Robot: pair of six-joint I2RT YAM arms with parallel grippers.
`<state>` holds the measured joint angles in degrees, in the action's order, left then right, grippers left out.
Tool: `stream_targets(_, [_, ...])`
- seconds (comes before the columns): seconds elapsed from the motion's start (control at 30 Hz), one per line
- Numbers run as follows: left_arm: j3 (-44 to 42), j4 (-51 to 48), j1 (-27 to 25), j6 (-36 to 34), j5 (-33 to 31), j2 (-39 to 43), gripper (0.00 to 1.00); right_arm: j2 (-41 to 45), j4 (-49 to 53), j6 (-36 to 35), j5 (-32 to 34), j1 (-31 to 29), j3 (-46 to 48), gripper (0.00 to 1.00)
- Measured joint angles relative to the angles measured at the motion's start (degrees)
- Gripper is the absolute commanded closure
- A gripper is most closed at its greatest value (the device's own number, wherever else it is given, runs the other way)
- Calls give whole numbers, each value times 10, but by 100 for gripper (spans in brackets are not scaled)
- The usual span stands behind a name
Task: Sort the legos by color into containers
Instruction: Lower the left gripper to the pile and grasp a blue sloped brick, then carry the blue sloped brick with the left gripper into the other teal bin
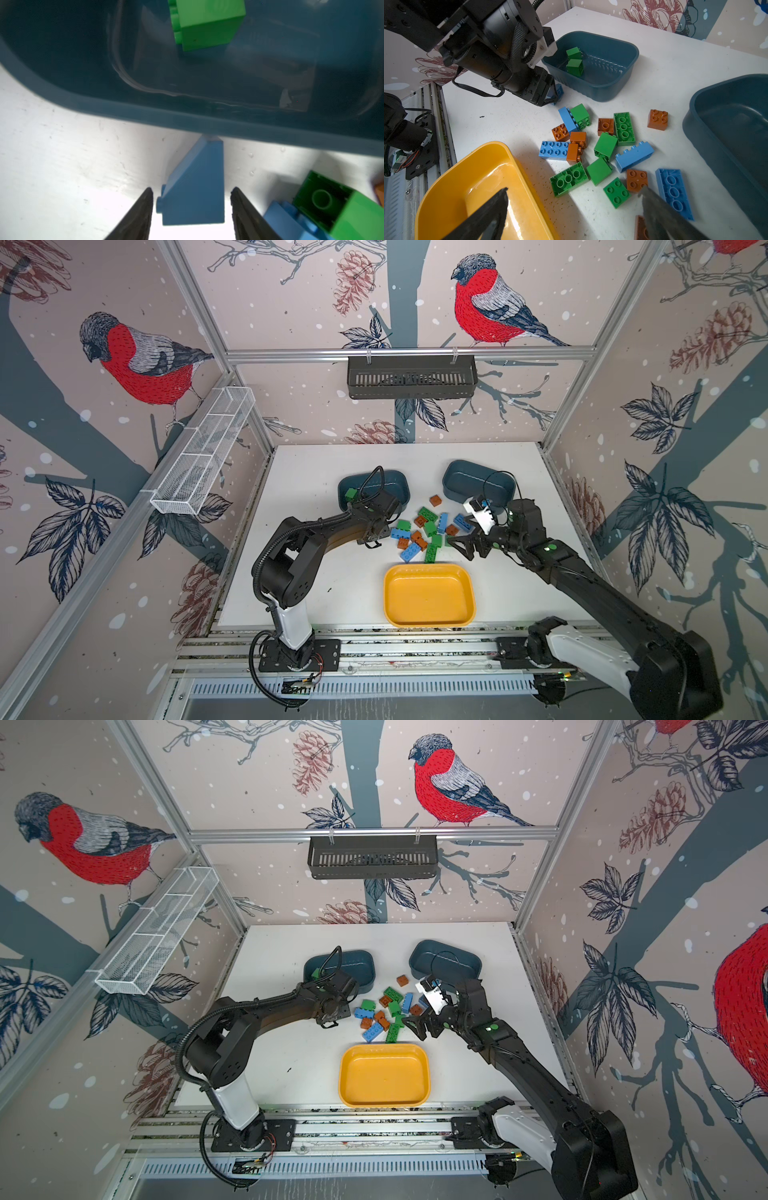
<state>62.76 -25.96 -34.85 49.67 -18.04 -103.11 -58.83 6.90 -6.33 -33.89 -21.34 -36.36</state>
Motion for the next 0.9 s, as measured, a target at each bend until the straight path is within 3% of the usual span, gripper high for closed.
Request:
stream_targets(0.57, [-6, 17, 10, -22, 0, -14, 58, 0, 2, 1, -1, 0, 4, 0])
stream_targets(0.9, [-3, -1, 11, -56, 20, 24, 59, 3, 3, 2, -1, 0, 5, 0])
